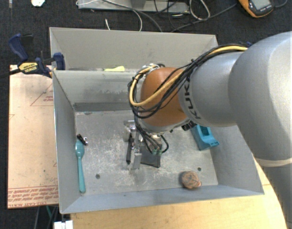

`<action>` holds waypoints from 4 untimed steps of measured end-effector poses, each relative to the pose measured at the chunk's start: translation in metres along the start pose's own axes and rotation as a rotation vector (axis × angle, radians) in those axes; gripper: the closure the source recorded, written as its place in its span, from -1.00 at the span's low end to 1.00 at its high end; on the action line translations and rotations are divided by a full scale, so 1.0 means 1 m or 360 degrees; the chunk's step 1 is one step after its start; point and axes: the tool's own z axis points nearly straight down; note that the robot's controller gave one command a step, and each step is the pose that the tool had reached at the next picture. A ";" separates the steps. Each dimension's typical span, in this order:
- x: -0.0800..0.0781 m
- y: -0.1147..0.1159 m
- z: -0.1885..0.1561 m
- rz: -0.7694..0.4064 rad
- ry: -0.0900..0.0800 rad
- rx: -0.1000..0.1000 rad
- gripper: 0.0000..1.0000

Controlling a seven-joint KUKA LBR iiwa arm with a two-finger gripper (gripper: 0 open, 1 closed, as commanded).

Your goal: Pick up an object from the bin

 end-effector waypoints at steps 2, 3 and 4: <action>-0.024 -0.070 0.004 -0.0320 -0.0003 0.0000 -1.00; 0.000 -0.126 -0.001 -0.0166 -0.0003 0.0002 1.00; 0.000 -0.126 -0.002 -0.0166 -0.0003 0.0002 1.00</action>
Offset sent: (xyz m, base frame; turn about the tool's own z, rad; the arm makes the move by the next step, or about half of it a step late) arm 0.0307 -0.0806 -0.0034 -0.2618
